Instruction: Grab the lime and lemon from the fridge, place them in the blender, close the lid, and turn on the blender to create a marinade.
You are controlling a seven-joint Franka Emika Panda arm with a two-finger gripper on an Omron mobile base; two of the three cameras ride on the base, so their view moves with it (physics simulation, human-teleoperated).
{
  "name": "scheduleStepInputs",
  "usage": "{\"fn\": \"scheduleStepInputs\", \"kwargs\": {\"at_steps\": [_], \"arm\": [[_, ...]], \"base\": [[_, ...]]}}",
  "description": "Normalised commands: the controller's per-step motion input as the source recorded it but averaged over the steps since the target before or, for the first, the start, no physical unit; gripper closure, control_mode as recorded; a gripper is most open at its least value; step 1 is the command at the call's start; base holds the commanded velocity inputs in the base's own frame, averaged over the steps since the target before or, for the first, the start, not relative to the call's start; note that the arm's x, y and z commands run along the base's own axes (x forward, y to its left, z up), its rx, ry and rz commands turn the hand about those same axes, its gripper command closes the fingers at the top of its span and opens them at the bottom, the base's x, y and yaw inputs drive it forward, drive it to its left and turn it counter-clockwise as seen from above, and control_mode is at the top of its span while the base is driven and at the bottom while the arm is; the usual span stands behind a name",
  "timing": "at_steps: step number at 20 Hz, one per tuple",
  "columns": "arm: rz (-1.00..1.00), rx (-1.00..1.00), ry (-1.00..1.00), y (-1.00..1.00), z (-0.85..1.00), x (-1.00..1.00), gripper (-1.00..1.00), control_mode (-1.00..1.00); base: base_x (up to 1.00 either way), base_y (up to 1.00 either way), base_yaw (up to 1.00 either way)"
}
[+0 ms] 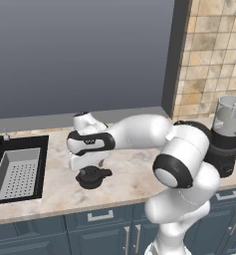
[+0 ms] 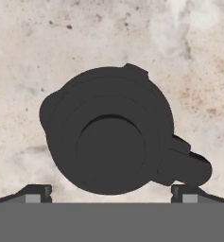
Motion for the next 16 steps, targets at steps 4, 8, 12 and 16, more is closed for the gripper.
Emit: {"fn": "scheduleStepInputs", "kwargs": {"at_steps": [4,8,12,16], "arm": [[0.0,0.0,0.0,0.06,-0.24,0.0,-1.0,-1.0],[0.0,0.0,0.0,0.0,-0.12,0.01,-1.0,-1.0],[0.0,0.0,0.0,0.0,-0.04,0.12,-1.0,-1.0],[0.0,0.0,-0.01,0.0,-0.03,0.21,-1.0,-1.0]], "base": [[0.0,0.0,0.0],[0.0,0.0,0.0],[0.0,0.0,0.0],[0.0,0.0,0.0]]}}
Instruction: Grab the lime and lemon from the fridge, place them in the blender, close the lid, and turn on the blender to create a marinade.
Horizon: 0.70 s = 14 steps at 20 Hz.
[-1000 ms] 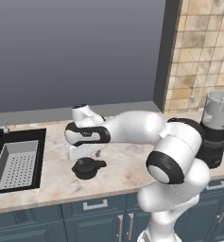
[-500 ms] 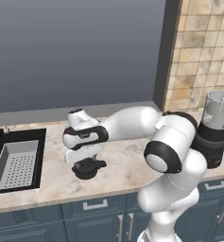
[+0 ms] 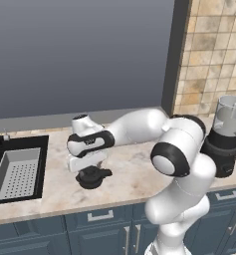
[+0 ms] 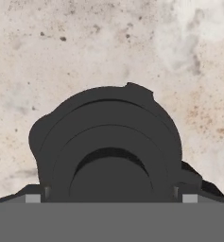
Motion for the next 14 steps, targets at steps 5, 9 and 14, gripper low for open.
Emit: {"fn": "scheduleStepInputs", "kwargs": {"at_steps": [5,9,14], "arm": [[0.0,0.0,-0.01,0.01,-0.11,0.05,-1.0,-1.0],[0.0,0.0,-0.02,0.0,-0.18,-0.01,-1.0,-1.0],[0.0,0.0,-0.11,0.0,-0.07,-0.14,-1.0,-1.0]], "base": [[0.0,0.0,0.0],[0.0,0.0,0.0],[0.0,0.0,0.0]]}}
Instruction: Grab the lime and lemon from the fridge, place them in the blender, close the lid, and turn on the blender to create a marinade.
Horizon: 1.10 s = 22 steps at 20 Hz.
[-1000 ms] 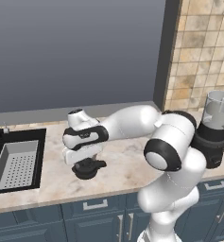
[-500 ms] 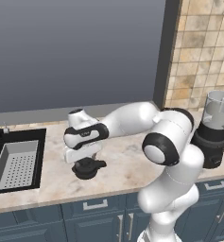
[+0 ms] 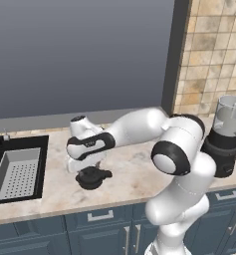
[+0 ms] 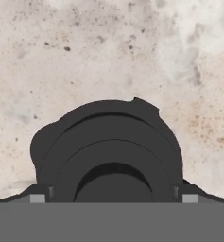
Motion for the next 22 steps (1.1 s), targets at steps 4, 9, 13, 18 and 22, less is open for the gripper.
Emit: {"fn": "scheduleStepInputs", "kwargs": {"at_steps": [4,9,13,18,22], "arm": [[0.0,0.0,-0.2,0.0,0.0,-0.2,-1.0,-1.0],[0.0,0.0,-0.15,0.0,-0.06,-0.09,-1.0,-1.0],[0.0,0.0,-0.01,0.0,-0.16,0.2,-1.0,-1.0],[0.0,0.0,0.0,0.0,-0.1,0.43,-1.0,-1.0],[0.0,0.0,0.0,0.0,-0.1,0.16,-1.0,-1.0]], "base": [[0.0,0.0,0.0],[0.0,0.0,0.0],[0.0,0.0,0.0],[0.0,0.0,0.0],[0.0,0.0,0.0]]}}
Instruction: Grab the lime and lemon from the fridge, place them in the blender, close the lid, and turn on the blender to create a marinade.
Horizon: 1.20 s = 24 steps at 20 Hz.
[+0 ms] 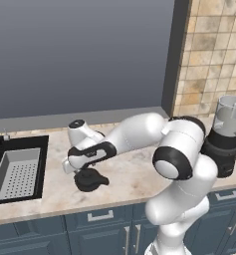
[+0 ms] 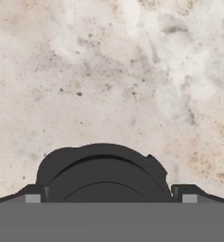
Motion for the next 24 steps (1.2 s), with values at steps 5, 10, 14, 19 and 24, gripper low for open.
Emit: {"fn": "scheduleStepInputs", "kwargs": {"at_steps": [5,10,14,19,24], "arm": [[0.0,0.0,-0.03,-0.15,-0.07,-0.06,-1.0,-1.0],[0.0,0.0,-0.1,-0.13,-0.02,-0.24,-1.0,-1.0],[0.0,0.0,-0.08,-0.14,0.0,-0.19,-1.0,-1.0],[0.0,0.03,-0.03,-0.07,0.01,-0.06,-1.0,-1.0],[0.0,0.07,0.0,-0.01,0.0,0.0,-1.0,-1.0]], "base": [[0.0,0.0,0.0],[0.0,0.0,0.0],[0.0,0.0,0.0],[0.0,0.0,0.0],[0.0,0.0,0.0]]}}
